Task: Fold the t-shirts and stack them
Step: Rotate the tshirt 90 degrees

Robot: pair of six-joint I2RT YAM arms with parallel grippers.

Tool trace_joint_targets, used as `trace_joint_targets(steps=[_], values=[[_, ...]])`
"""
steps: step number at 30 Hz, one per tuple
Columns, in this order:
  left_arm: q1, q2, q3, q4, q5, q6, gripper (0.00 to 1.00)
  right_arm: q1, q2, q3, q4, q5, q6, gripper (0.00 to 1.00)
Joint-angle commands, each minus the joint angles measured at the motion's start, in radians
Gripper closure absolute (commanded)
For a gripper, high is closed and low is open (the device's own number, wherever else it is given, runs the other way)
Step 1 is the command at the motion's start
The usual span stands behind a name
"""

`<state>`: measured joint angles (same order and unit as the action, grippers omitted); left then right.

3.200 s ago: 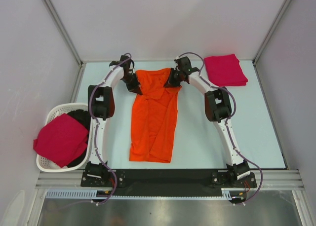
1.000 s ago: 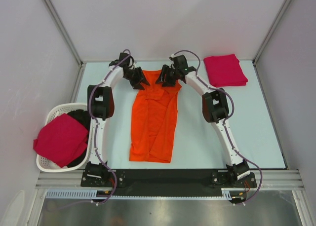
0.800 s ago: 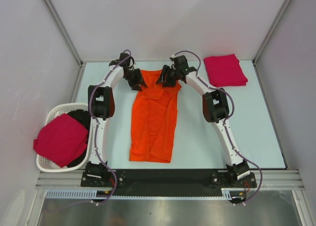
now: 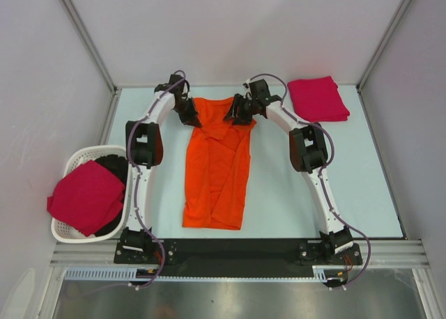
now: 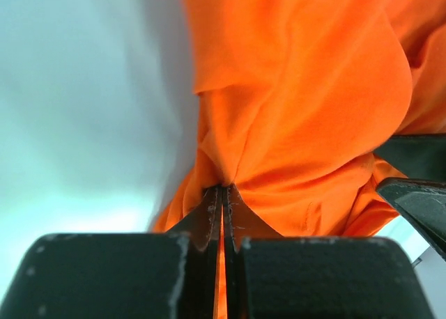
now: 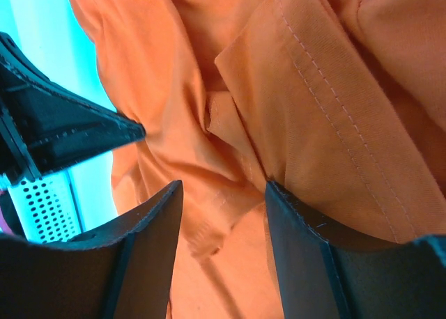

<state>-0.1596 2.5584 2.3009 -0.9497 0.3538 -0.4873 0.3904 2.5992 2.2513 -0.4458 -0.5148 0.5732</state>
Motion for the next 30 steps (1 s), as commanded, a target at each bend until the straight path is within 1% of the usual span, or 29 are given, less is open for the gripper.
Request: trace_joint_targets(steps=[1,8,13,14,15,18,19,20,22,23,26,30], values=[[0.058,-0.075,0.038,0.002,-0.024,0.019,1.00,0.007,-0.065,-0.002,0.028,-0.028,0.008,0.44],[0.077,-0.116,0.034,-0.001,-0.036,0.027,1.00,0.011,-0.050,0.014,0.025,-0.039,0.013,0.44],[0.078,-0.109,0.002,-0.008,-0.046,0.035,1.00,0.013,-0.044,0.016,0.024,-0.041,0.017,0.45],[0.080,-0.104,-0.009,-0.003,-0.029,0.032,0.83,0.015,-0.044,0.016,0.025,-0.040,0.016,0.45],[0.080,-0.102,-0.018,0.003,-0.009,0.029,0.61,0.016,-0.042,0.017,0.027,-0.045,0.020,0.45],[0.078,-0.119,-0.049,0.006,-0.006,0.033,0.43,0.013,-0.044,0.024,0.025,-0.045,0.022,0.45],[0.080,-0.125,-0.052,0.011,0.019,0.032,0.35,0.013,-0.047,0.025,0.025,-0.047,0.022,0.45],[0.081,-0.144,-0.054,0.022,0.031,0.026,0.24,0.011,-0.051,0.025,0.027,-0.045,0.024,0.45],[0.077,-0.170,-0.052,0.046,0.074,0.004,0.17,0.005,-0.060,0.033,0.029,-0.048,0.024,0.45],[0.075,-0.181,-0.049,0.072,0.114,-0.005,0.16,0.002,-0.065,0.040,0.016,-0.047,0.022,0.45],[0.066,-0.222,-0.047,0.110,0.174,-0.028,0.15,-0.013,-0.108,0.047,0.001,-0.036,0.007,0.45],[0.043,-0.256,-0.066,0.118,0.195,-0.033,0.16,-0.036,-0.186,0.016,0.001,0.007,-0.027,0.44]])
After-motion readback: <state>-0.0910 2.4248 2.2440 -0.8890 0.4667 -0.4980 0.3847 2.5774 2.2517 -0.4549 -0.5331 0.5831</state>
